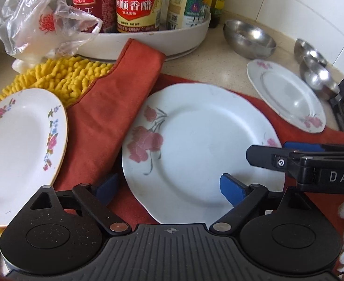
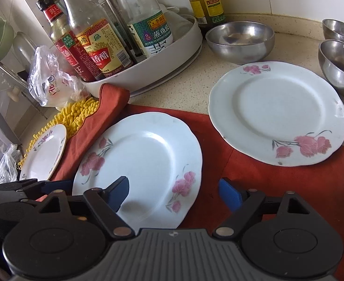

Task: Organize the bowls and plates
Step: 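Close the left tool fingers on the rim of the pink-flower plate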

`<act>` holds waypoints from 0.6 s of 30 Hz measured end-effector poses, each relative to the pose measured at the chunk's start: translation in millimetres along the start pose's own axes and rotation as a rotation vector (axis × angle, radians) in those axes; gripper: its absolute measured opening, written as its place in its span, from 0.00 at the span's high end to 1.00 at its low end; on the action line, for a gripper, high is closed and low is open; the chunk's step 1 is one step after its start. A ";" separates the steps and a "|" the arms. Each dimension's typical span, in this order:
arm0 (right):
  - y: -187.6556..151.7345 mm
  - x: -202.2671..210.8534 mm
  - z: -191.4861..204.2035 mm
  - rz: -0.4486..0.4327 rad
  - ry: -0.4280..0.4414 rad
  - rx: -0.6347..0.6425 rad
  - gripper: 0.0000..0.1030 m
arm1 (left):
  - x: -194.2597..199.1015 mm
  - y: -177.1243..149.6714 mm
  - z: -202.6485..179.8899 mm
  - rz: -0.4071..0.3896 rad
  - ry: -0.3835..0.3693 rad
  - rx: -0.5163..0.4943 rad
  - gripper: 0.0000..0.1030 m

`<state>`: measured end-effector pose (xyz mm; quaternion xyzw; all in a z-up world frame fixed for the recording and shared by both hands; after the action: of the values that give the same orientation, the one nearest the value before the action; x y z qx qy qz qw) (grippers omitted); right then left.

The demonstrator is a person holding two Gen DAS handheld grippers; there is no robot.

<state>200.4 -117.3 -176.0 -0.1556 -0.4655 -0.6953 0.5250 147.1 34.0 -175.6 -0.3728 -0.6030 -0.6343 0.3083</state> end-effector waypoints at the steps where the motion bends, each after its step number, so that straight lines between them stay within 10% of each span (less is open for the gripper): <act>1: -0.1 -0.3 0.3 0.001 -0.002 0.000 0.20 | 0.2 0.9 1.2 -0.007 -0.017 -0.001 0.08; 18: -6.6 0.4 10.8 0.020 0.020 0.012 0.29 | 6.9 -7.7 -2.9 -0.020 -0.146 -0.114 0.01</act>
<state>191.5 -108.7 -173.4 -0.1501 -0.4631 -0.6887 0.5373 136.6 32.1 -173.8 -0.4287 -0.5906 -0.6418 0.2354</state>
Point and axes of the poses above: each gripper's, at about its wrist camera, not at the fingertips, and x roughly against the way its jaws point, z to its left, y to its top, the point moved 9 cm from there along -x, roughly the way its jaws point, and after that the axes turned 12 degrees about -x, right-handed, at the moved point
